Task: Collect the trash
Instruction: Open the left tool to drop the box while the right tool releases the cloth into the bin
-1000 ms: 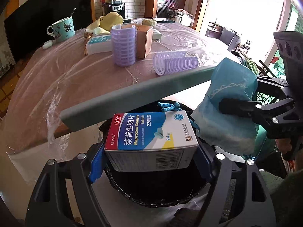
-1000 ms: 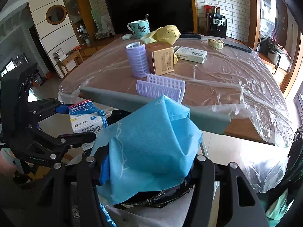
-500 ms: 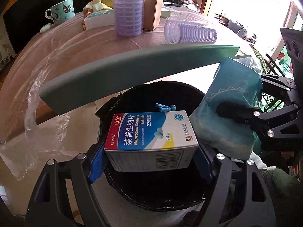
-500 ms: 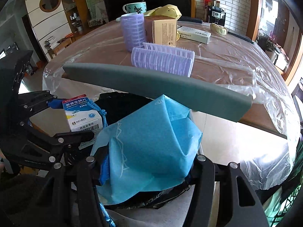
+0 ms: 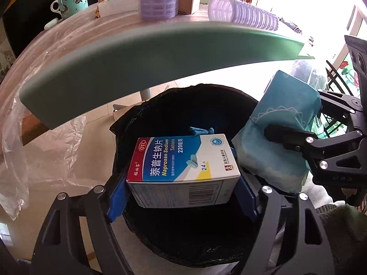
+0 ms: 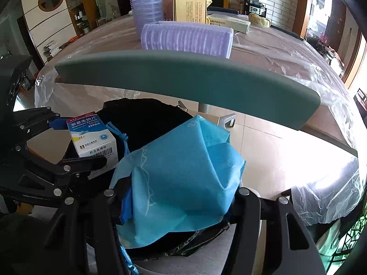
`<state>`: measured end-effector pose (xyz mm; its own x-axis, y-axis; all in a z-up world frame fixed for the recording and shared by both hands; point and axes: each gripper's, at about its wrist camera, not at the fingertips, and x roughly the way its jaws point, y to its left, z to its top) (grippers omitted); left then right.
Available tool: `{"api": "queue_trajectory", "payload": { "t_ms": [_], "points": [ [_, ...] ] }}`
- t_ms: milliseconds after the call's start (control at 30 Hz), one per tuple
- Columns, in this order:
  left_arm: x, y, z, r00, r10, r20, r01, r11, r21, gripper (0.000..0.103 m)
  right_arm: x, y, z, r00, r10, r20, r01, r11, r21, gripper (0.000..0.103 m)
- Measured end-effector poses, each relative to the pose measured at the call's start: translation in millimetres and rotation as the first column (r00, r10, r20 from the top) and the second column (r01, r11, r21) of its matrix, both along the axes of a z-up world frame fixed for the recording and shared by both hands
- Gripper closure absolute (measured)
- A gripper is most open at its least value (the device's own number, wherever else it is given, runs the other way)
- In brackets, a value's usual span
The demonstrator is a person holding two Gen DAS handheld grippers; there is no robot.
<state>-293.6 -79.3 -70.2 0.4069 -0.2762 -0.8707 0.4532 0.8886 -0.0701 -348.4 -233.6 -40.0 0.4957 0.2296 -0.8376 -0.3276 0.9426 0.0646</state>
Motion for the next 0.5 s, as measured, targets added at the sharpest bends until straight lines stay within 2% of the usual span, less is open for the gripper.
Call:
{"api": "queue_trajectory", "payload": {
  "t_ms": [500],
  "points": [
    [7.3,-10.1,-8.7,1.000,-0.018,-0.008,0.018,0.999,0.039,0.023,6.4,12.0,-11.9,1.000,0.010,0.011,-0.009,0.998,-0.060,0.044]
  ]
}}
